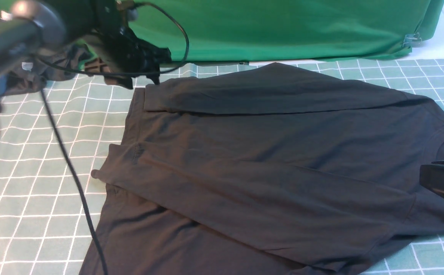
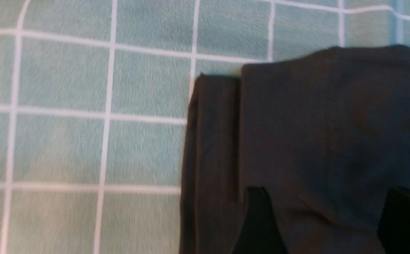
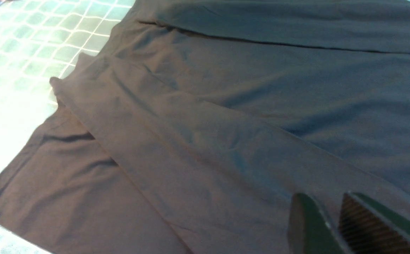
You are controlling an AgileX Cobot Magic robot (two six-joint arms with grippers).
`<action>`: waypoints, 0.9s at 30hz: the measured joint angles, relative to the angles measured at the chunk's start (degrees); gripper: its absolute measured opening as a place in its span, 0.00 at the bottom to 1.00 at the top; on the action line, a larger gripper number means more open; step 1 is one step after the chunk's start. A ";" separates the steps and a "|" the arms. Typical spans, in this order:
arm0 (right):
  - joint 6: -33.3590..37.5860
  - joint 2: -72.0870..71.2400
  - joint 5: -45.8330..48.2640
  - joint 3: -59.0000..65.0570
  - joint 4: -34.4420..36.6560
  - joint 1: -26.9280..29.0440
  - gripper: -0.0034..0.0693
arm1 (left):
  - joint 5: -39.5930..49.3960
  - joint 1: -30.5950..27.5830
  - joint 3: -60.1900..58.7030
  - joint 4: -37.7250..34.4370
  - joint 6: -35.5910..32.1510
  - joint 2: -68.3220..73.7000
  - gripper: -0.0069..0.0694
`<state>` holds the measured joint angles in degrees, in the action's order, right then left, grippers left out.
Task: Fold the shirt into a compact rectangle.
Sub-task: 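Grab the top left corner of the dark shirt with the left gripper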
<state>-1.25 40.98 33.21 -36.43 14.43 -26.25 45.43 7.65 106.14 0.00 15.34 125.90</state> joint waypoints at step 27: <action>0.00 0.00 0.00 0.00 -1.78 0.00 0.24 | -4.63 0.37 2.64 -1.22 -9.34 7.34 0.12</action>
<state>-1.25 40.98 33.21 -36.43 12.65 -26.25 40.80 8.02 108.77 -1.22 6.01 133.24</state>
